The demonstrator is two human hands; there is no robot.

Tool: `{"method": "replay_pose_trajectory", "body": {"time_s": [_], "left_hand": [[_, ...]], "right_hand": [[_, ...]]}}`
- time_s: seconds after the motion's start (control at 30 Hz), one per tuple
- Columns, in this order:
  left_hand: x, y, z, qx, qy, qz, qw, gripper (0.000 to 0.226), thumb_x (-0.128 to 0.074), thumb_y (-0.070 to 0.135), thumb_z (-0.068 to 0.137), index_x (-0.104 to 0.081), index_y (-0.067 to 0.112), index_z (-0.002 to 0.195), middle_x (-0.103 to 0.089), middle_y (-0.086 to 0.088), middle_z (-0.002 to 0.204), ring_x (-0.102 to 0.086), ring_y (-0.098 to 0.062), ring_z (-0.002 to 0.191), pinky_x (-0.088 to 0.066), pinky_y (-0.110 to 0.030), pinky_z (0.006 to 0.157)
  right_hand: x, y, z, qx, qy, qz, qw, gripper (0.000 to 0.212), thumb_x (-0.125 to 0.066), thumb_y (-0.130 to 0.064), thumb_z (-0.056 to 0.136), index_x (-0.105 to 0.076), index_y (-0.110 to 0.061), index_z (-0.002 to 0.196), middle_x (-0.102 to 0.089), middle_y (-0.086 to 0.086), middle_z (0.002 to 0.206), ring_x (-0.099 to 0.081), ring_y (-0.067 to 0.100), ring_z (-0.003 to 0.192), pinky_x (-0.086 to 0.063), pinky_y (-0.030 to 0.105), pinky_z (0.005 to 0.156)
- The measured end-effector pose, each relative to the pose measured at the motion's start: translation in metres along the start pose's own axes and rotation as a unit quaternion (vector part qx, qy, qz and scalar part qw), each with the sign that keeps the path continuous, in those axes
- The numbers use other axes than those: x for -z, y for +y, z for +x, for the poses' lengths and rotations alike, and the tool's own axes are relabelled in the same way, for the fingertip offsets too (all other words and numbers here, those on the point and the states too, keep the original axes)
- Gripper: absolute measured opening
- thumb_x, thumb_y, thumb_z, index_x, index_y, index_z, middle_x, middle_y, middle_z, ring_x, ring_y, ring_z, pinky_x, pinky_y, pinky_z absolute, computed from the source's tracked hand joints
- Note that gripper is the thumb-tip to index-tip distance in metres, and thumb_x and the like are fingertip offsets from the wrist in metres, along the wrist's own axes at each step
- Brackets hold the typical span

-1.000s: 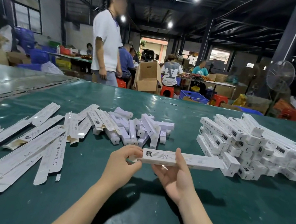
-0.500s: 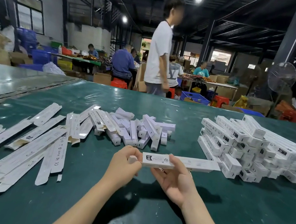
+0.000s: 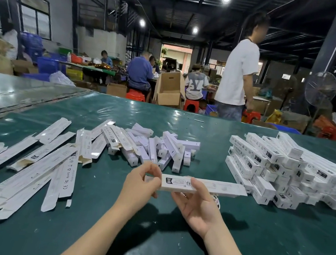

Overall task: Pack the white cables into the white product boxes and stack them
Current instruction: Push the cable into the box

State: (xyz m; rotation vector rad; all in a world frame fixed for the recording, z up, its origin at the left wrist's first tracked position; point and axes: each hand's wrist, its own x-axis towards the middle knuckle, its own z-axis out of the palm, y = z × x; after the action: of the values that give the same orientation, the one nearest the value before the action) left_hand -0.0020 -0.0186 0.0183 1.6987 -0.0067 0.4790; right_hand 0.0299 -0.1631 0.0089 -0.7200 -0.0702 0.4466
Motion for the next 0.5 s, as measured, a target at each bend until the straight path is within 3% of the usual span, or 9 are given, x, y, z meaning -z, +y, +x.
{"method": "replay_pose_trajectory", "body": {"time_s": [0.1, 0.2, 0.33, 0.5], "left_hand": [[-0.0112, -0.0023, -0.0042, -0.071, 0.081, 0.064, 0.992, 0.03, -0.049, -0.005, 0.08, -0.05, 0.023, 0.074, -0.057, 0.0, 0.076, -0.051, -0.015, 0.057, -0.044, -0.025, 0.06], [-0.0116, 0.0002, -0.0003, -0.032, 0.141, -0.032, 0.989, 0.025, -0.054, -0.003, 0.083, -0.046, 0.02, 0.076, -0.055, -0.003, 0.081, -0.053, -0.019, 0.067, -0.049, -0.026, 0.062], [-0.006, -0.0011, 0.0034, 0.044, 0.047, -0.26, 0.963, 0.023, -0.047, -0.005, 0.088, -0.053, 0.009, 0.072, -0.062, -0.007, 0.073, -0.059, -0.015, 0.069, -0.052, -0.018, 0.059], [-0.0085, -0.0046, 0.0024, 0.024, 0.057, -0.225, 0.972, 0.021, -0.061, -0.005, 0.081, -0.062, 0.01, 0.066, -0.066, 0.006, 0.063, -0.059, -0.003, 0.061, -0.052, -0.016, 0.06]], "right_hand": [[-0.0016, 0.0047, 0.0019, 0.028, 0.003, 0.027, 0.999, 0.017, -0.06, -0.009, 0.067, -0.058, -0.003, 0.083, -0.069, 0.019, 0.08, -0.07, 0.029, 0.069, -0.058, 0.035, 0.058], [-0.0031, 0.0083, 0.0024, 0.056, -0.003, 0.024, 0.998, 0.017, -0.059, -0.007, 0.067, -0.058, -0.003, 0.084, -0.07, 0.019, 0.078, -0.07, 0.028, 0.07, -0.059, 0.033, 0.06], [-0.0038, 0.0081, 0.003, 0.085, 0.002, 0.025, 0.996, 0.014, -0.058, -0.005, 0.068, -0.059, -0.005, 0.083, -0.071, 0.015, 0.075, -0.071, 0.025, 0.07, -0.058, 0.03, 0.06], [-0.0029, 0.0076, 0.0023, 0.089, -0.002, 0.024, 0.996, 0.015, -0.057, -0.004, 0.069, -0.058, -0.004, 0.084, -0.07, 0.017, 0.076, -0.07, 0.026, 0.071, -0.059, 0.032, 0.064]]}}
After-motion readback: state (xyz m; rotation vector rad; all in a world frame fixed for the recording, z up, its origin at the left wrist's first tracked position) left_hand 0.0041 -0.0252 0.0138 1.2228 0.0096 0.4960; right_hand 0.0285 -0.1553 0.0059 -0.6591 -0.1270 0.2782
